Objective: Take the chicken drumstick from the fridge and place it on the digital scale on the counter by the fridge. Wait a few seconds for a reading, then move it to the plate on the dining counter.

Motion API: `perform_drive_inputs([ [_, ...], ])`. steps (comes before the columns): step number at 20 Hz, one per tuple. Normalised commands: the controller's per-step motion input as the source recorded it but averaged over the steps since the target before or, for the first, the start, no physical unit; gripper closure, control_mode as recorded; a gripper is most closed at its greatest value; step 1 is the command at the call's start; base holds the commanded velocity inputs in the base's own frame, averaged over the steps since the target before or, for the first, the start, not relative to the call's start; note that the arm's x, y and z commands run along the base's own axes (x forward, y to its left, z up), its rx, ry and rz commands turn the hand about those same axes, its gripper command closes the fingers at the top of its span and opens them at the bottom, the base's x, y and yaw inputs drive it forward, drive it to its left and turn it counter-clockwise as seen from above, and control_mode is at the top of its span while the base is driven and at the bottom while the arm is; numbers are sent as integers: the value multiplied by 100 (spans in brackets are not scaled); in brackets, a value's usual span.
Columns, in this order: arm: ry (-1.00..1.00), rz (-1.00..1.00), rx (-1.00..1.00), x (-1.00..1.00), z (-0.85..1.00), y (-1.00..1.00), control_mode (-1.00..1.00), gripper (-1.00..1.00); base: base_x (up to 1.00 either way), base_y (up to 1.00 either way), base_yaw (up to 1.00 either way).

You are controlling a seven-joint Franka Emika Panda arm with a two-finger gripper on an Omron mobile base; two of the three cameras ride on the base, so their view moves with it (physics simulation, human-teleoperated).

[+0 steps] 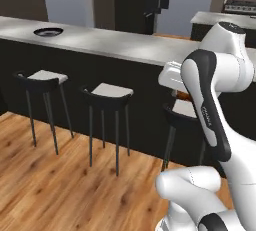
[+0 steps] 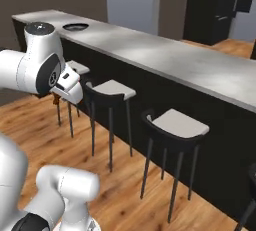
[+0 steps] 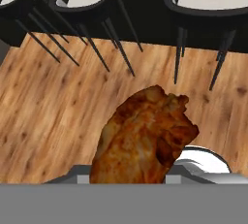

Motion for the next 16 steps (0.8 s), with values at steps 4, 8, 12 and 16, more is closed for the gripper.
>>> perform_drive_inputs([
  [4,0,0,0,0,0,0,100,100,46,100,-33],
  [8,0,0,0,0,0,0,100,100,36,100,-32],
  [12,0,0,0,0,0,0,100,100,22,100,-30],
  [16,0,0,0,0,0,0,100,100,21,100,-29],
])
